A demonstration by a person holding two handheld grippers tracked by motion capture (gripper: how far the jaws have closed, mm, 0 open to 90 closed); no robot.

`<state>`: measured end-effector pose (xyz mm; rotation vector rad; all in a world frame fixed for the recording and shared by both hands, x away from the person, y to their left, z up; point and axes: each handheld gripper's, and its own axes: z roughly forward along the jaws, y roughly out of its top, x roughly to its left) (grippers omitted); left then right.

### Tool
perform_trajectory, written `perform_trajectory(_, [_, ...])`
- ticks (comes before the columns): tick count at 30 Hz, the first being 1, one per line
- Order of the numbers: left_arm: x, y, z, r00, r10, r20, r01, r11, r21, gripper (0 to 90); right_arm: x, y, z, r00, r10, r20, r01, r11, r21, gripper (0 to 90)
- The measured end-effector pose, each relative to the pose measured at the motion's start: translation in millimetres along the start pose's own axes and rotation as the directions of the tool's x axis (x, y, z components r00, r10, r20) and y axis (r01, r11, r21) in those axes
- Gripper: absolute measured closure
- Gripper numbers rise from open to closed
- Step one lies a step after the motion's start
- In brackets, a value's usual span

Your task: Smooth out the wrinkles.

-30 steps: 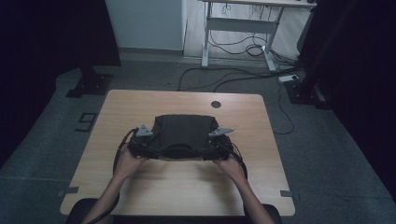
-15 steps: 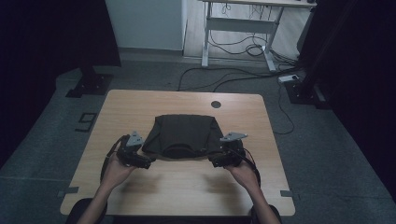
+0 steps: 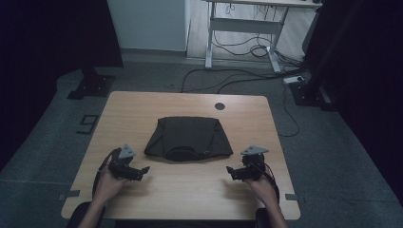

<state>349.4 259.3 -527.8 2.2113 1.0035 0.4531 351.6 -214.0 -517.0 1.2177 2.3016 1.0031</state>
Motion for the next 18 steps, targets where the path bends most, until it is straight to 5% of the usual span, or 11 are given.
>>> perform_trajectory(8, [6.0, -14.7, 14.0, 0.9988, -0.044, 0.024, 0.042, 0.9980, 0.047, 0.0, -12.2, -26.7, 13.9, 0.9986, 0.046, 0.029, -0.046, 0.999, 0.023, 0.0])
perform_trajectory(18, [6.8, -15.0, 14.1, 0.9987, -0.048, 0.016, 0.048, 0.9978, 0.046, 0.0, -11.9, -35.5, 19.9, 0.9986, 0.026, 0.046, -0.027, 1.000, 0.014, 0.0])
